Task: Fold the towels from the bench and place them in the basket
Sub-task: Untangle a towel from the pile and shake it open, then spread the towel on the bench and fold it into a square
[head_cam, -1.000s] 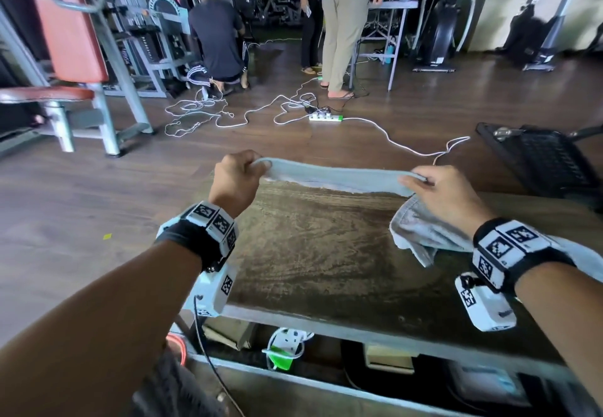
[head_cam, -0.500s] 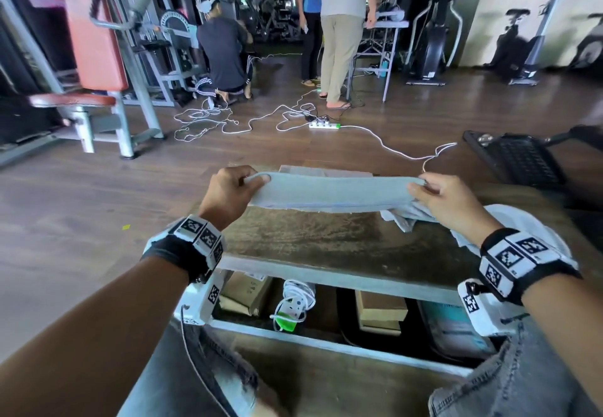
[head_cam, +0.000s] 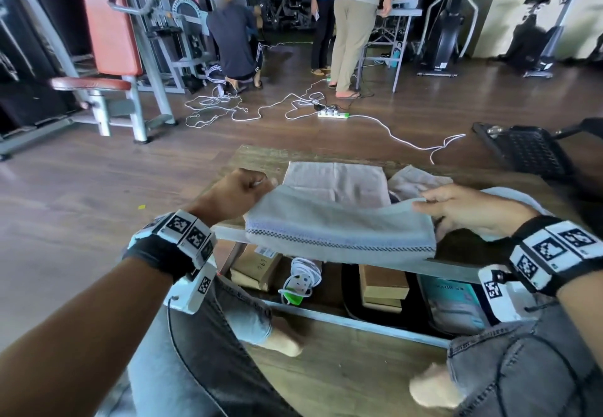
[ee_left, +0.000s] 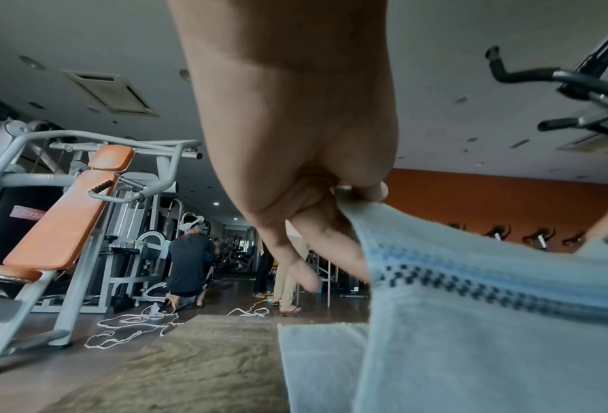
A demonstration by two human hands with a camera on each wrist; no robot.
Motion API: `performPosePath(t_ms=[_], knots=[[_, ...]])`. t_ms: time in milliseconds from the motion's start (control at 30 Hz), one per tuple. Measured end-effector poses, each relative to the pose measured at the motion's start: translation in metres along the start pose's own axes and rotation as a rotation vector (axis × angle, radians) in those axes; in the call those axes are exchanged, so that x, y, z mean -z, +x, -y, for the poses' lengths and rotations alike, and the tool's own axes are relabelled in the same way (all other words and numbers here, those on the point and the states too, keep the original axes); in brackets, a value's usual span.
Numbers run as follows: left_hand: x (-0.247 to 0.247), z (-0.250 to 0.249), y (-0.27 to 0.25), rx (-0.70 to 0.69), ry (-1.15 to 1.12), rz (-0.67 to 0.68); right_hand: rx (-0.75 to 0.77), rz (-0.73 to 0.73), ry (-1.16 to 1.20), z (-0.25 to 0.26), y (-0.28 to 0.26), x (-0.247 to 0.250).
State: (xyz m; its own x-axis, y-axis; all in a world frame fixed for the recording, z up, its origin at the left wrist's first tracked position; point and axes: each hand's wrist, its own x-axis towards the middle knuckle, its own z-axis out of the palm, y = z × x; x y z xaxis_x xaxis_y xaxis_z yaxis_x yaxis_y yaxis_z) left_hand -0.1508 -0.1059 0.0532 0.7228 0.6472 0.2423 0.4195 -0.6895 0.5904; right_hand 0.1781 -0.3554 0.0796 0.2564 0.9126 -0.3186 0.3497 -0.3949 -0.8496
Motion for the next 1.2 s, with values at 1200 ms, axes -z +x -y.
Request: performPosePath(t_ms=[1200], knots=[[-0.117, 0.124, 0.235, 0.328, 0.177, -0.065, -0.014, -0.498, -0.618, -0.048, 0.311, 0.038]])
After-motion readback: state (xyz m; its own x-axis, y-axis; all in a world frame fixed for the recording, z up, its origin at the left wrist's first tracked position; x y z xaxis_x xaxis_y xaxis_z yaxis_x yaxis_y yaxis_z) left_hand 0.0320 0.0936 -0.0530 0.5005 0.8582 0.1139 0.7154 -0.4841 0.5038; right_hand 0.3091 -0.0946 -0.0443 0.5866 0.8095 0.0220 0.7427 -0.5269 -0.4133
